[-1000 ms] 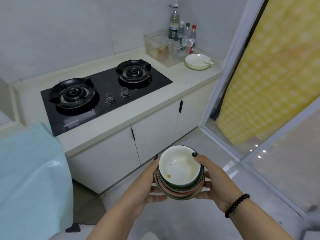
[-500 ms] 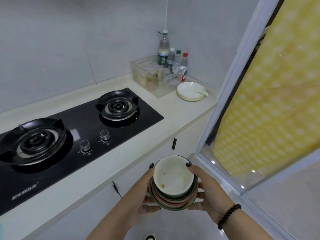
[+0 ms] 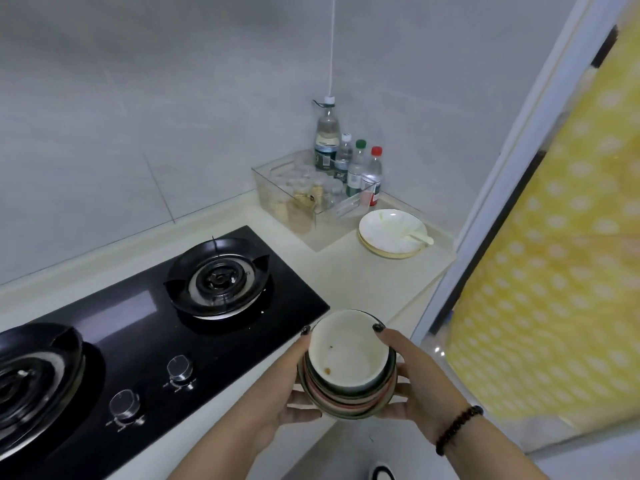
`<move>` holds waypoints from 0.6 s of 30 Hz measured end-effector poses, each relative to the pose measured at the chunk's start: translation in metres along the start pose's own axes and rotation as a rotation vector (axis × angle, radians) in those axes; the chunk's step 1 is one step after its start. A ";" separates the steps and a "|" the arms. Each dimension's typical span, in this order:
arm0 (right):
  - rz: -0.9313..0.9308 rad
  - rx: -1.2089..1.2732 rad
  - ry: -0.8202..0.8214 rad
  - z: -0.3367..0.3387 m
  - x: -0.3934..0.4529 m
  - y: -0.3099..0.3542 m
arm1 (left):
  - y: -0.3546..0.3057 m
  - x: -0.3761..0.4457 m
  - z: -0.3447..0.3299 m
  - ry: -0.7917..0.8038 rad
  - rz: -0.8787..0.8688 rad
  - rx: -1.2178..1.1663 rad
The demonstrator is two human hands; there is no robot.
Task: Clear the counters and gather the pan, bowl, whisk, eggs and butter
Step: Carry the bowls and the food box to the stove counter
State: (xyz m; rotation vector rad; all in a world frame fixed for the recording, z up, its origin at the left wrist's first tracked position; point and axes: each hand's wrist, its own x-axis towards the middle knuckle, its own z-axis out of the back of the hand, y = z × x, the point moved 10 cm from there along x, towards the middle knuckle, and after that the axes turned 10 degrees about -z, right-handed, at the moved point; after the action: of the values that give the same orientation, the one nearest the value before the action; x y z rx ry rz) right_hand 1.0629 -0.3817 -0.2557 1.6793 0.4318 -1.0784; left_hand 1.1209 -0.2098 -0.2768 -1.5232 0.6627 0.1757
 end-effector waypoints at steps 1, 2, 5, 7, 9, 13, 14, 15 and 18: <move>-0.006 -0.004 0.003 0.002 0.010 0.009 | -0.004 0.011 -0.001 -0.015 -0.005 -0.014; -0.010 -0.017 0.007 0.002 0.019 0.020 | -0.008 0.021 -0.003 -0.030 -0.006 -0.018; -0.027 -0.088 0.057 0.004 0.061 0.058 | -0.020 0.062 -0.014 -0.065 -0.012 -0.055; -0.022 -0.127 0.086 0.004 0.080 0.082 | -0.028 0.082 -0.021 -0.081 -0.011 -0.069; -0.026 -0.177 0.114 0.005 0.106 0.112 | -0.037 0.108 -0.030 -0.126 0.005 -0.104; -0.058 -0.261 0.146 0.010 0.151 0.163 | -0.055 0.157 -0.050 -0.199 0.039 -0.166; -0.053 -0.275 0.146 0.011 0.159 0.173 | -0.059 0.166 -0.054 -0.213 0.039 -0.175; -0.050 -0.300 0.160 0.011 0.171 0.188 | -0.063 0.181 -0.058 -0.231 0.038 -0.183; -0.022 -0.342 0.191 0.010 0.198 0.215 | -0.067 0.212 -0.065 -0.274 0.040 -0.227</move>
State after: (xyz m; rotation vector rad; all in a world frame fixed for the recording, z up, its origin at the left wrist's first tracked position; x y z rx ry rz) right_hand 1.3187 -0.5168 -0.2957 1.4769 0.7175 -0.8091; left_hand 1.3083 -0.3384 -0.3190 -1.6644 0.4658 0.4947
